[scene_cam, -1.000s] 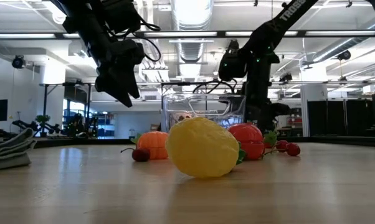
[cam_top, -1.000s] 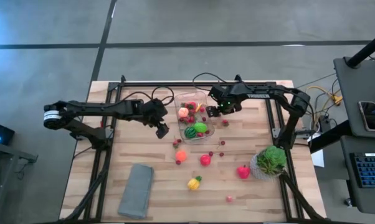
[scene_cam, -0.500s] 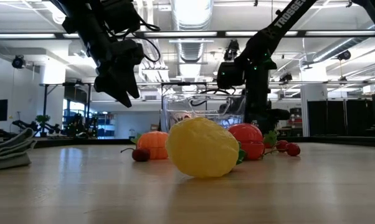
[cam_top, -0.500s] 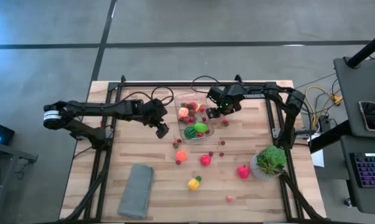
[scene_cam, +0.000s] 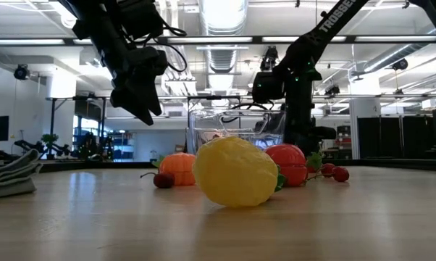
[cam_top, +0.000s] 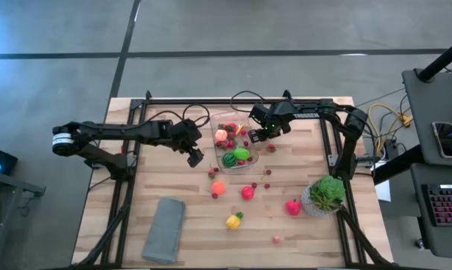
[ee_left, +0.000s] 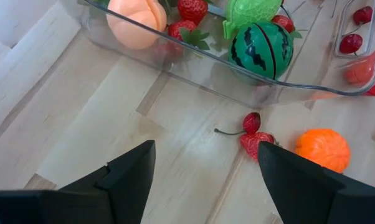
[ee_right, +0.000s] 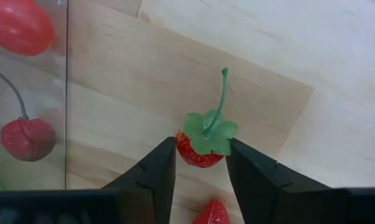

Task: Pick and placing Produce into tupperware
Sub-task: Put the red strawberry into the transparent container

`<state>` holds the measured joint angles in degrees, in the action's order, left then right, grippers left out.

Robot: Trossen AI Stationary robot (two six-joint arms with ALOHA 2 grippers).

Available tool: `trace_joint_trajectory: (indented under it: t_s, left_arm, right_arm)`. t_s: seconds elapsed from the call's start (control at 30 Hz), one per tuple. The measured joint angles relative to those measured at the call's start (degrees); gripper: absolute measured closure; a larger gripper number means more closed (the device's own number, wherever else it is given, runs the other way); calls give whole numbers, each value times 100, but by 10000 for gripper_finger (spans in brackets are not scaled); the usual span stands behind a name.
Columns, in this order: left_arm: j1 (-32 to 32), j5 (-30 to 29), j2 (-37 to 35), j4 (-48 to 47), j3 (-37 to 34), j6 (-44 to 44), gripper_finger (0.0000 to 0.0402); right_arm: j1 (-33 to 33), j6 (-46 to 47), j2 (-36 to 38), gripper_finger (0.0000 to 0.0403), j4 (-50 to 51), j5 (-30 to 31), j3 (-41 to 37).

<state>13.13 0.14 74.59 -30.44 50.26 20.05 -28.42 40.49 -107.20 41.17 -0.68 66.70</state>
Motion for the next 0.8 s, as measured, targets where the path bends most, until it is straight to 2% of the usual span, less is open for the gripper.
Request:
trace_joint_trajectory:
  t_s: [0.2, 0.47, 0.8]
  left_arm:
    - [0, 2, 0, 1, -2, 0, 134]
    - [0, 3, 4, 0, -2, -35, 134]
    - [0, -25, 4, 14, -2, -419, 134]
  right_arm:
    - [-9, -2, 19, 300, 15, -30, 0]
    - [-11, -66, 314, 311, 31, 241, 35]
    - [272, -246, 1475, 311, -72, 159, 563]
